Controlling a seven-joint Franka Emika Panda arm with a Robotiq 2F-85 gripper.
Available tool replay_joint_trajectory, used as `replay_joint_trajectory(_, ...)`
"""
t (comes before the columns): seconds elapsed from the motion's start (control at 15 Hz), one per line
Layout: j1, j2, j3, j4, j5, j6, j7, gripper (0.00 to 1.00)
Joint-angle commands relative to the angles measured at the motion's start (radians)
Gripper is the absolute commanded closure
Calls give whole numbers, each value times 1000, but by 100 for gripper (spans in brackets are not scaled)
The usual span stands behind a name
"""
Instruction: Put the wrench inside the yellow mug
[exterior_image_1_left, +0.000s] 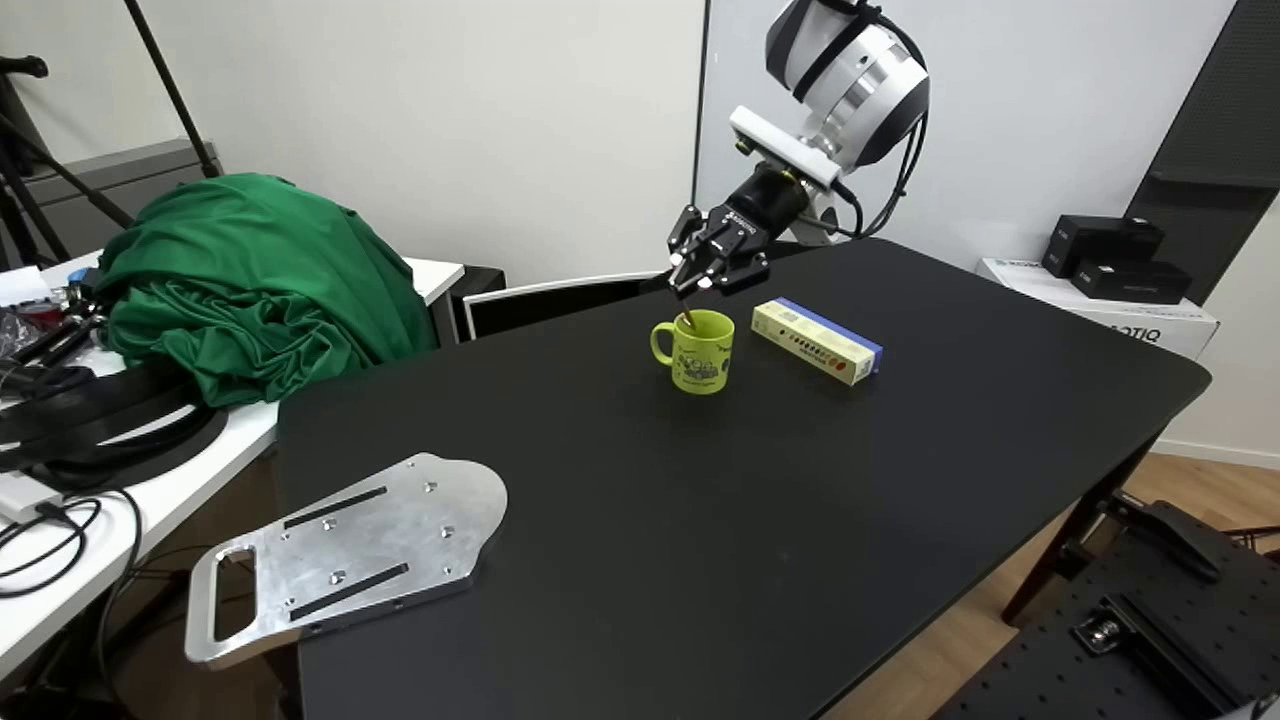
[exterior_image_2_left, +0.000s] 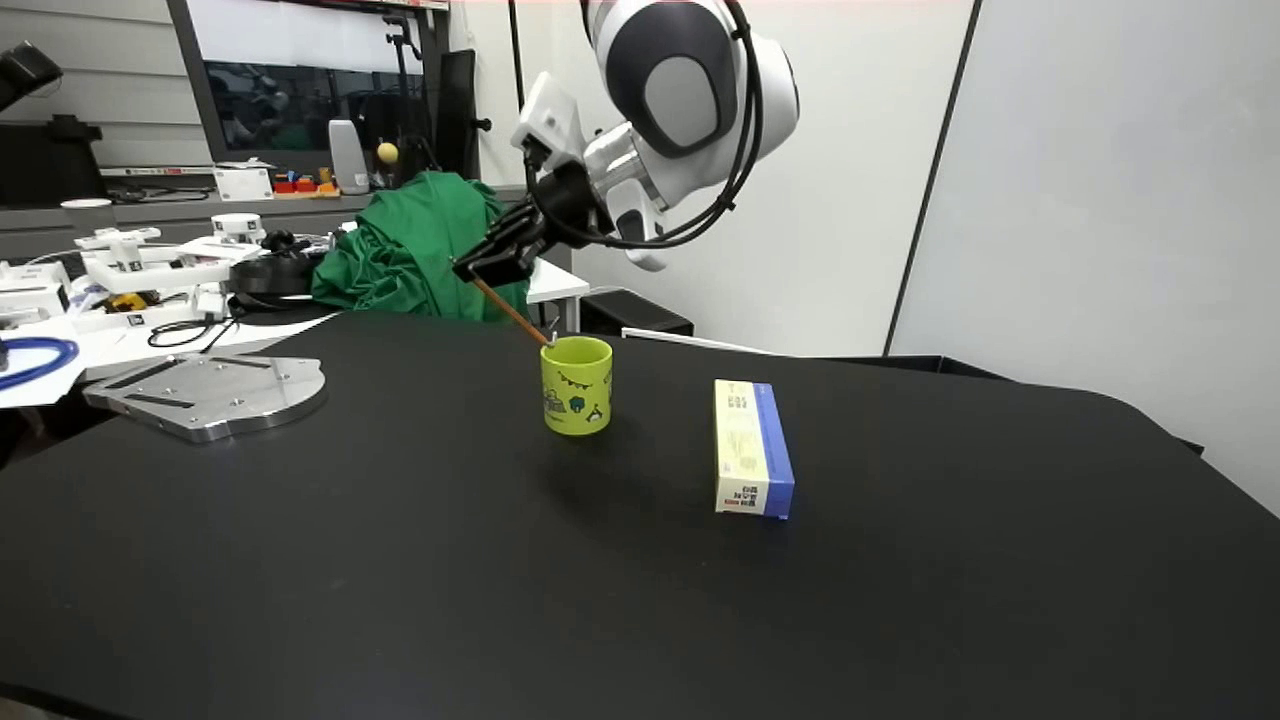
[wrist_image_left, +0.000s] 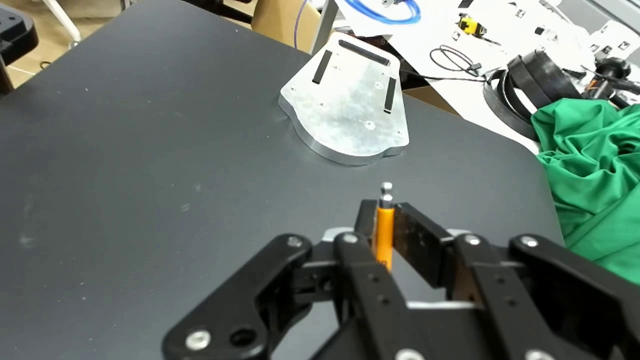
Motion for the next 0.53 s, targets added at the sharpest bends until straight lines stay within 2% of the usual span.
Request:
replay_joint_trajectory(0.0,-13,34,-18,48,12,-30,45,96)
replay_joint_trajectory(0.47,-32,73,-38,60,18,-16,32,96)
